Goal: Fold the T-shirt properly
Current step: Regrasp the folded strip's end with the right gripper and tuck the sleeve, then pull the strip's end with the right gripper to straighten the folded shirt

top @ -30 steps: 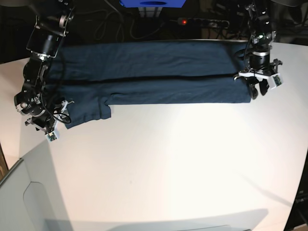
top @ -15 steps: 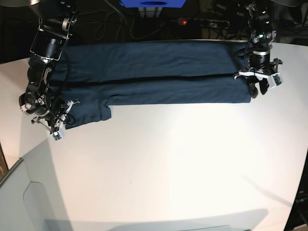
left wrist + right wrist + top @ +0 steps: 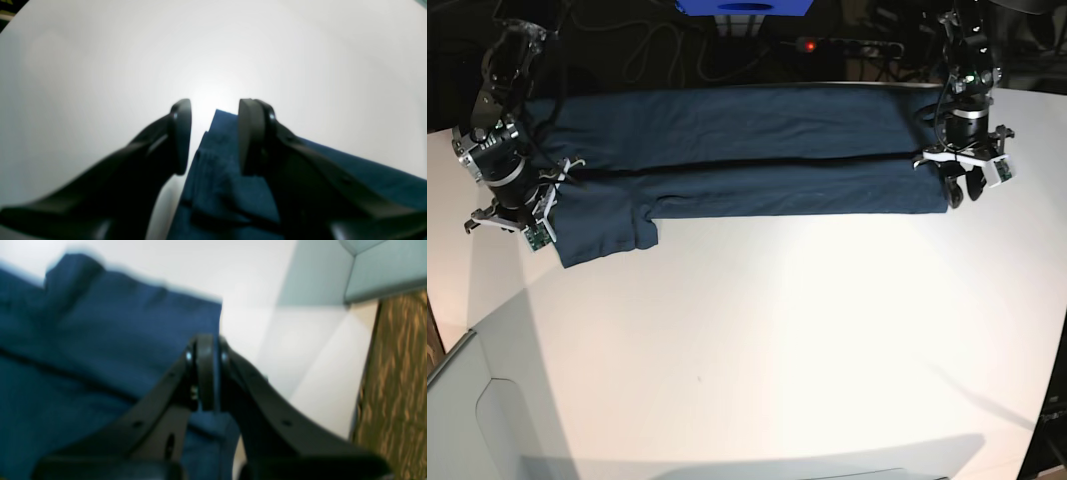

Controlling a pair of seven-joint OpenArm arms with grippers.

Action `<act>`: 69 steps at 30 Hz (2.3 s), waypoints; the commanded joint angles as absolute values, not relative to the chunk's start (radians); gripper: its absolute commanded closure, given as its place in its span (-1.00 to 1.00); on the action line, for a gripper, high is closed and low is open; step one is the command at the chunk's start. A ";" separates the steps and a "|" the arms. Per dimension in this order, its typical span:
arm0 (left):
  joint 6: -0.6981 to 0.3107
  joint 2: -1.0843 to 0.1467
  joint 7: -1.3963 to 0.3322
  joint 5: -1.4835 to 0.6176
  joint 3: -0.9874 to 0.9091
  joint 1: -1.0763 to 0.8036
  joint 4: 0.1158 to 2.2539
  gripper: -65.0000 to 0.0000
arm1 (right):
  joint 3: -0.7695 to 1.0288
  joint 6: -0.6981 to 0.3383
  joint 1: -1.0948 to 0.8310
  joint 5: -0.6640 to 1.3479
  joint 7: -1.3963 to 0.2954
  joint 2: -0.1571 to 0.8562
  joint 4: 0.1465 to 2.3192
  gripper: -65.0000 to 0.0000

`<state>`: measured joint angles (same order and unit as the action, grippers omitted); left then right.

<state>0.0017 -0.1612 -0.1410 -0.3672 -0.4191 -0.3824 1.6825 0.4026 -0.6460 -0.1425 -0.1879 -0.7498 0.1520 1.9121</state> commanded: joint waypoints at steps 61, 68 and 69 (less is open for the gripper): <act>0.001 -0.171 -0.116 -0.369 -0.423 -0.400 1.681 0.31 | 0.510 -0.698 -0.182 -0.180 -0.753 0.031 2.000 0.99; 0.001 -0.173 -0.116 -0.369 -0.423 -0.398 1.681 0.31 | 0.527 -0.698 -0.344 -0.171 -0.748 -0.015 2.101 0.99; 0.001 -0.173 -0.116 -0.369 -0.423 -0.395 1.681 0.31 | 0.529 -0.698 -0.361 -0.153 -0.748 -0.015 2.101 0.99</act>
<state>0.0010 -0.1631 -0.1421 -0.3664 -0.4175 -0.3988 1.6638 0.5255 -0.6804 -0.3614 -0.1642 -0.7673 -0.0208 2.0808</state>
